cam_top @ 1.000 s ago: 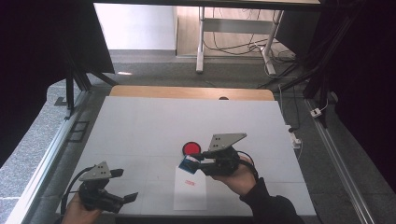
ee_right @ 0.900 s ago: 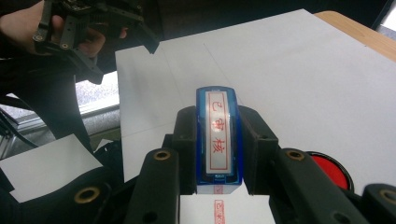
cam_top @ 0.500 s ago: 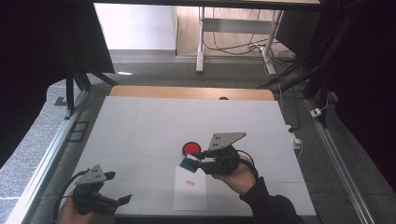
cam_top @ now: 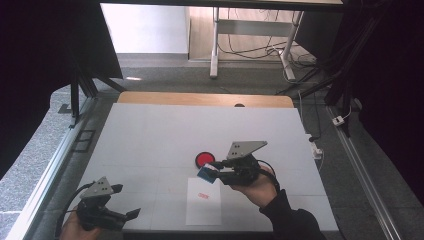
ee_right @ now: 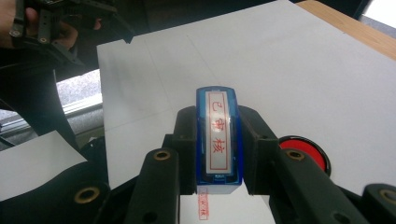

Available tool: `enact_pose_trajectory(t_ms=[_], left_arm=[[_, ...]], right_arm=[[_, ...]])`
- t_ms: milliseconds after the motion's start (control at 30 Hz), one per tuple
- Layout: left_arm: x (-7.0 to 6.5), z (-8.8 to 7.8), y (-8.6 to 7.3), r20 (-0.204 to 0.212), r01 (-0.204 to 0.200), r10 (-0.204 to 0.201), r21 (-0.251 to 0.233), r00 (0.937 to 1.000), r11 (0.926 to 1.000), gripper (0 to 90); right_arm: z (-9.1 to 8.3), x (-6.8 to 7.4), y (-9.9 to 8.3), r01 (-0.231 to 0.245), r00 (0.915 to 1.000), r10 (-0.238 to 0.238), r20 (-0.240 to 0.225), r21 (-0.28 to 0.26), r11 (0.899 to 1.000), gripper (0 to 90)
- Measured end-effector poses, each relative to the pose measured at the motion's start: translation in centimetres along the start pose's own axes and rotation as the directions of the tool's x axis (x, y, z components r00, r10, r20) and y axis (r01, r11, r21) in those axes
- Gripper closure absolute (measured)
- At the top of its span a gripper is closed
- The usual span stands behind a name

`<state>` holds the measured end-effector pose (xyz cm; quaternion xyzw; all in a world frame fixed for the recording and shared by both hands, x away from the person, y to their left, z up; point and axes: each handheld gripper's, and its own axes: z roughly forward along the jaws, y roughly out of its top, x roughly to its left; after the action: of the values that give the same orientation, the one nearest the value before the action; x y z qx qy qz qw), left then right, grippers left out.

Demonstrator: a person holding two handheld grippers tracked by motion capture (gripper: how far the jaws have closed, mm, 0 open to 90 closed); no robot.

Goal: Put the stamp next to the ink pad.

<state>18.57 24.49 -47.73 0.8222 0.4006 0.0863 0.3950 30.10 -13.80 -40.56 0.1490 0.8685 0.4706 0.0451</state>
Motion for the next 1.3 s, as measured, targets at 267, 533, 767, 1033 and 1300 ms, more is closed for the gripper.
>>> enact_pose_trajectory(t_ms=[267, 533, 767, 1033, 1300], left_arm=[[-0.1, 0.0, 0.0, -0.006, -0.012, 0.012, 0.007, 0.9999, 0.9999, 0.0], [-0.1, 0.0, 0.0, -0.005, -0.005, 0.005, 0.000, 1.0000, 1.0000, 0.0], [0.0, -0.1, 0.0, -0.012, 0.005, -0.005, -0.005, 0.9999, 1.0000, 0.0], [0.0, -0.2, 0.0, -0.024, 0.009, -0.010, -0.004, 0.9997, 0.9999, 0.0], [0.1, -0.3, -0.1, -0.031, 0.012, -0.012, 0.000, 0.9995, 0.9999, 0.0]], right_arm=[[-0.4, -0.4, -0.5, -0.004, 0.9993, 0.003, 0.036, 0.022, 1.000, 71.1], [-1.2, -1.2, -1.6, -0.019, 0.9961, 0.015, 0.087, 0.036, 0.999, 71.1], [-2.3, -2.1, -3.0, -0.052, 0.9900, 0.045, 0.134, 0.048, 0.998, 71.1], [-3.4, -2.9, -4.5, -0.091, 0.9781, 0.078, 0.193, 0.057, 0.994, 71.1], [-4.3, -3.6, -6.0, -0.104, 0.9603, 0.075, 0.269, 0.095, 0.990, 71.1]])
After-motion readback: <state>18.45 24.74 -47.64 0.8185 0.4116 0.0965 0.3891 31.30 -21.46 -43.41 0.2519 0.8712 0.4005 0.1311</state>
